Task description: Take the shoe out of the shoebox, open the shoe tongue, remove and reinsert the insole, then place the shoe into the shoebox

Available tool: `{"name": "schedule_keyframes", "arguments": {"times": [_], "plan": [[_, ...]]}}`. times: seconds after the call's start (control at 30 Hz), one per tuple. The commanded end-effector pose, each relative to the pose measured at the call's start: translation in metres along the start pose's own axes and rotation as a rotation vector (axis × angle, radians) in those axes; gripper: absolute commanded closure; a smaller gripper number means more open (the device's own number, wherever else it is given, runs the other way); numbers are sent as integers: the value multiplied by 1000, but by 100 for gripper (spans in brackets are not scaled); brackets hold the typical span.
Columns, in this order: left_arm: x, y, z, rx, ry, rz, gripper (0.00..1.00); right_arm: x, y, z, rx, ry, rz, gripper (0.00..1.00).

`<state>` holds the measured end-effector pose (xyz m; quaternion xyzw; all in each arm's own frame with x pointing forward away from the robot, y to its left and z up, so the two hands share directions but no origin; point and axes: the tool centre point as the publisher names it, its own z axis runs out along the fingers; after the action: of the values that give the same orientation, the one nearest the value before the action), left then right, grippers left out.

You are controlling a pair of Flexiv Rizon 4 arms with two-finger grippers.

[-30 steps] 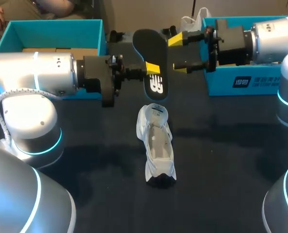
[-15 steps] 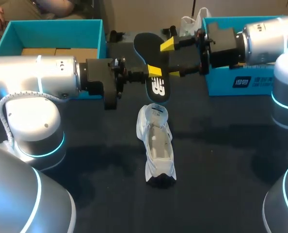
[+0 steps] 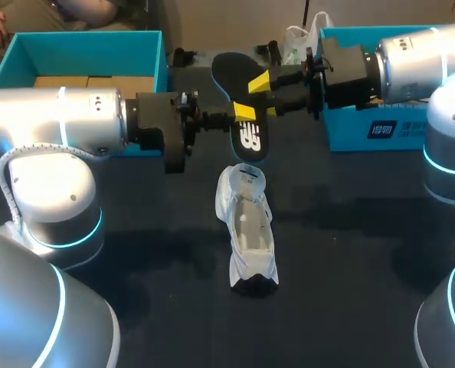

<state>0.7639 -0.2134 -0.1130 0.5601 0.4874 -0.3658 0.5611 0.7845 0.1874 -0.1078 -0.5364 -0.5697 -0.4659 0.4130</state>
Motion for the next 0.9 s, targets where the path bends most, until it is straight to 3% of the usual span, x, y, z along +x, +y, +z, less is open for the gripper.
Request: {"name": "schedule_keyframes", "arguments": {"times": [0.03,0.3,0.67,0.8,0.9], "plan": [[1,-1,1,-3,-1,2,100,-1,5,6,8,13,-18,63],[1,-1,1,-3,-1,2,100,-2,7,6,-1,43,-56,74],[1,-1,1,-3,-1,2,100,-2,9,3,-2,81,-95,80],[1,-1,1,-3,-1,2,100,-3,10,4,5,86,-93,100],[1,-1,1,-3,-1,2,100,-2,10,6,10,93,-97,100]]}}
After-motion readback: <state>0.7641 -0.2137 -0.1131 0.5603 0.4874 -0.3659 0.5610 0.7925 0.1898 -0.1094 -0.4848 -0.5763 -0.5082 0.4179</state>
